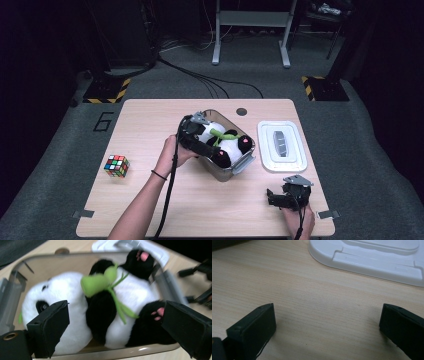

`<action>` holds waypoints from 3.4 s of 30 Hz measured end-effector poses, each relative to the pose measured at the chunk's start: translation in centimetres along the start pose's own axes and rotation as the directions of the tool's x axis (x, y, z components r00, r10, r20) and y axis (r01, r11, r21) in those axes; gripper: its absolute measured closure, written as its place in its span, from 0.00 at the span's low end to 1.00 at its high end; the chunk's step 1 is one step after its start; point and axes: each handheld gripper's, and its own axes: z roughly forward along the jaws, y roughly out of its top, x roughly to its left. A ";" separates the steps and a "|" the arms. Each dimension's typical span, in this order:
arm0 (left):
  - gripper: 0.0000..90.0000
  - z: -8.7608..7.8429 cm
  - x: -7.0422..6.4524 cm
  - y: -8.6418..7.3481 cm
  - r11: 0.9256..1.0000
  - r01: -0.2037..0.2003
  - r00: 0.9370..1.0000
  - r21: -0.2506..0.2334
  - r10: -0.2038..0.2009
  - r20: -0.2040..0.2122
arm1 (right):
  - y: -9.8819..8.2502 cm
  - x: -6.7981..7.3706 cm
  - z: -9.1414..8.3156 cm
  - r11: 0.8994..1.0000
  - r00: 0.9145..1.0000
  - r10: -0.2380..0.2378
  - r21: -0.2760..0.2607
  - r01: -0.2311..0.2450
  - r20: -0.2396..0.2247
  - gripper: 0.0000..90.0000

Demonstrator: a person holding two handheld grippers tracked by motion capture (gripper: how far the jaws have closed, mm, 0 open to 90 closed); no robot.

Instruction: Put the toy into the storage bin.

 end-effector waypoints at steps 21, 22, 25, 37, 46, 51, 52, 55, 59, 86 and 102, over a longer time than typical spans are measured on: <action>0.07 2.3 -0.5 0.4 0.998 -0.006 1.000 0.064 0.006 0.004 | 0.0 0.0 0.0 1.000 1.000 -0.001 -0.001 0.001 0.001 0.00; 0.07 2.4 -0.6 0.4 0.997 -0.011 1.000 0.072 0.011 -0.002 | 0.0 0.0 0.0 1.000 1.000 -0.001 0.000 0.001 0.001 0.00; 0.07 3.0 -1.1 0.4 0.992 -0.041 0.998 0.117 0.046 -0.042 | 0.0 0.0 0.0 1.000 1.000 0.000 0.000 0.000 0.001 0.00; 0.07 4.8 -1.2 0.4 0.984 -0.060 0.995 0.166 0.071 -0.066 | 0.0 0.0 0.0 1.000 1.000 0.003 0.001 -0.003 0.002 0.00; 0.12 2.0 1.1 1.3 0.999 0.022 0.998 0.029 -0.021 -0.056 | 0.0 0.0 0.0 1.000 1.000 0.004 0.000 -0.004 0.002 0.00; 0.20 3.2 2.7 1.3 0.996 0.054 0.997 0.070 -0.049 -0.065 | 0.0 0.0 0.0 1.000 1.000 0.004 0.000 -0.004 0.002 0.00; 0.22 3.5 2.9 1.1 0.995 0.064 0.997 0.080 -0.060 -0.048 | 0.0 0.0 0.0 1.000 1.000 0.004 0.000 -0.004 0.002 0.00; 0.26 4.0 3.4 1.0 0.992 0.082 0.996 0.092 -0.078 -0.044 | 0.0 0.0 0.0 1.000 1.000 0.004 0.000 -0.004 0.002 0.00; 0.32 4.5 3.5 0.9 0.988 0.082 0.995 0.132 -0.073 -0.070 | 0.0 0.0 0.0 1.000 1.000 0.004 0.000 -0.004 0.002 0.00; 0.07 3.1 -0.8 0.7 0.982 -0.045 0.999 0.182 0.046 0.000 | 0.0 0.0 0.0 1.000 1.000 0.004 0.000 -0.004 0.003 0.00; 0.05 5.5 -1.4 0.7 0.947 -0.077 0.992 0.312 0.106 -0.075 | 0.0 0.0 0.0 1.000 1.000 0.005 0.000 -0.005 0.004 0.00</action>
